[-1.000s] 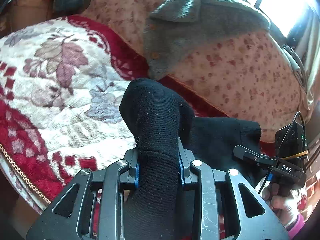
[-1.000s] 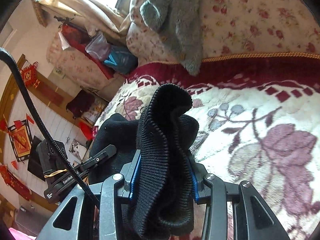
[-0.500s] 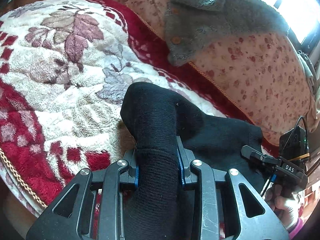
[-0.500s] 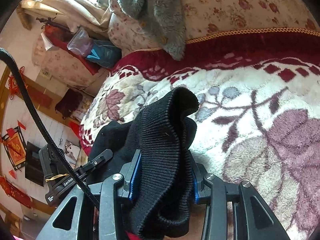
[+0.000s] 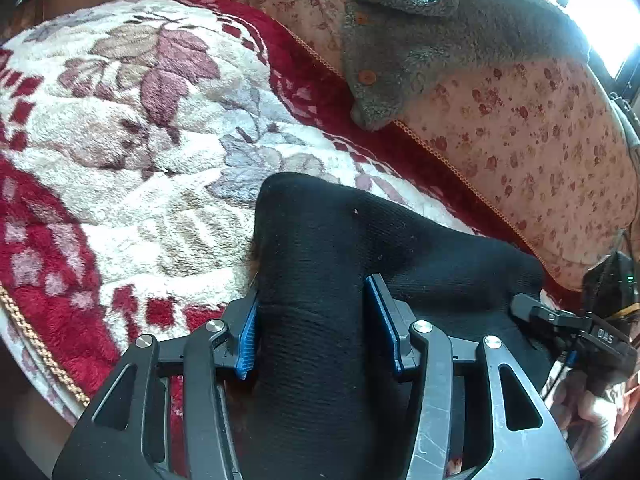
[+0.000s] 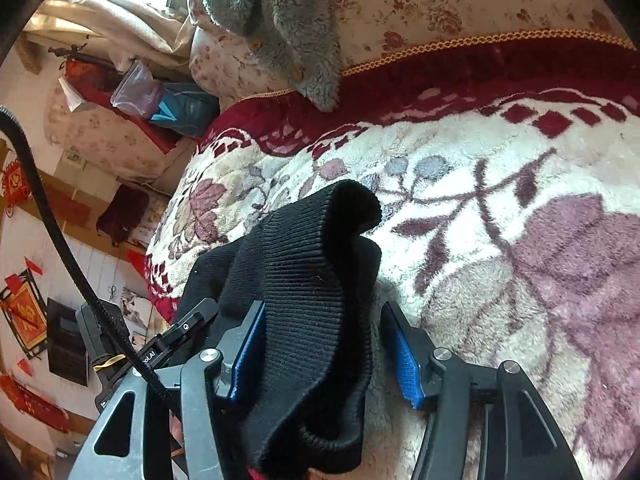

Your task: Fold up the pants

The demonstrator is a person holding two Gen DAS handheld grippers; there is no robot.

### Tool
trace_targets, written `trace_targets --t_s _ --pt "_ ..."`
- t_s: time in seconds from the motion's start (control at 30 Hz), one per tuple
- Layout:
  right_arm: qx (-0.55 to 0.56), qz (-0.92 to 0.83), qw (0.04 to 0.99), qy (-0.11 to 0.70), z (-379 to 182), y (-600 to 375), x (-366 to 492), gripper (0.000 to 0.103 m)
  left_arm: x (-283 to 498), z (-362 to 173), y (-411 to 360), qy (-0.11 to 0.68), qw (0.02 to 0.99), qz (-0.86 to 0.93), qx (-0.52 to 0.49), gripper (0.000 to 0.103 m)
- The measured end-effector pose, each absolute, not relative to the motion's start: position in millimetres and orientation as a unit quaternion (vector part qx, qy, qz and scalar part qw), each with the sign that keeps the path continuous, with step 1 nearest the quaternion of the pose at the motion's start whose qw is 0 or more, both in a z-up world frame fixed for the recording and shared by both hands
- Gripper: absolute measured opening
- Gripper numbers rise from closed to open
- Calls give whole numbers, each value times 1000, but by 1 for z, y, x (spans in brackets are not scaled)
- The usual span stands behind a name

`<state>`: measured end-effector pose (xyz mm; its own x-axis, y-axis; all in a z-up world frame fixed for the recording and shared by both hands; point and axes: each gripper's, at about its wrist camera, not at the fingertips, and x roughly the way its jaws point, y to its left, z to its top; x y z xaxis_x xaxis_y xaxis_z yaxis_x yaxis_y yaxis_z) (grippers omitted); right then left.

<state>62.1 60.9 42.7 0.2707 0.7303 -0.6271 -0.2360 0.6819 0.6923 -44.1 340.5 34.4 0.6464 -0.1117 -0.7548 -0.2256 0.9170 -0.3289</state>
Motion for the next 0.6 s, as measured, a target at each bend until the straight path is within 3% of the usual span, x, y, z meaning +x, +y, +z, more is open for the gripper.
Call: trace_targets --t_s 0.43,0.6 --pt "196 302 809 465 90 42 35 57 -72 74 325 373 911 82 -157 49" --pt "163 305 826 445 103 56 18 63 -82 83 309 362 918 89 -133 49"
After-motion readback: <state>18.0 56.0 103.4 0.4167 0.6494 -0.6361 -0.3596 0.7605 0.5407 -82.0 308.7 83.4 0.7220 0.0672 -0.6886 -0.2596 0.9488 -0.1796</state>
